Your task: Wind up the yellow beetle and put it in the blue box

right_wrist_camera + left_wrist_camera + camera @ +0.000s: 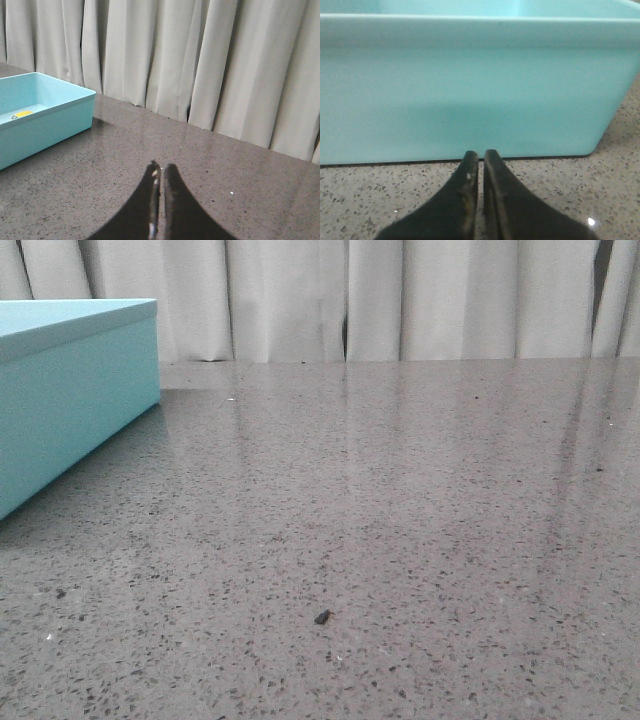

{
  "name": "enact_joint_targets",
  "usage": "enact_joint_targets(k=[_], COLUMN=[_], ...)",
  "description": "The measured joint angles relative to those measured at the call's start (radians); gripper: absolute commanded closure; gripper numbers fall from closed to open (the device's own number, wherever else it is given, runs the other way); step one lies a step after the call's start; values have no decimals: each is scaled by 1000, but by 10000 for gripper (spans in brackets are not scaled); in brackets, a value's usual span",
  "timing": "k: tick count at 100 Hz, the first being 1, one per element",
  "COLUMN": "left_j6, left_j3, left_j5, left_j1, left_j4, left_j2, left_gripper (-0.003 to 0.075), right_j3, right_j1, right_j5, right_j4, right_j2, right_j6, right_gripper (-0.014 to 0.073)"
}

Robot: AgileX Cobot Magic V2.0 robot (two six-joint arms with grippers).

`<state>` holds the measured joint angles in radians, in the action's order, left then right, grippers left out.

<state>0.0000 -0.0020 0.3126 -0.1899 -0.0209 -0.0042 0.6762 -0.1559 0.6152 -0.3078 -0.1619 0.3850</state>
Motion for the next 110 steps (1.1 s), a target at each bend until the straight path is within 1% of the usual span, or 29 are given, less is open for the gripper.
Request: enact_joint_targets(k=[61,74,81,93,100,110], left_j6=[0,0,0,0,0,0], left_j3=[0,0,0,0,0,0], left_j5=[0,0,0,0,0,0], left_j1=[0,0,0,0,0,0], left_j4=[0,0,0,0,0,0], left_j2=[0,0,0,0,0,0], left_gripper=[739,739,739,739,739,739], right_j3=[0,-33,-84,-208,-290,-411], right_j1=[0,9,38,119,179,264], right_j5=[0,-33,-96,-229,-268,-275], right_j4=[0,49,60,66,68,73], right_j2=[0,0,0,0,0,0], right_j6=[0,0,0,0,0,0], right_gripper=[643,643,643,643,643,643])
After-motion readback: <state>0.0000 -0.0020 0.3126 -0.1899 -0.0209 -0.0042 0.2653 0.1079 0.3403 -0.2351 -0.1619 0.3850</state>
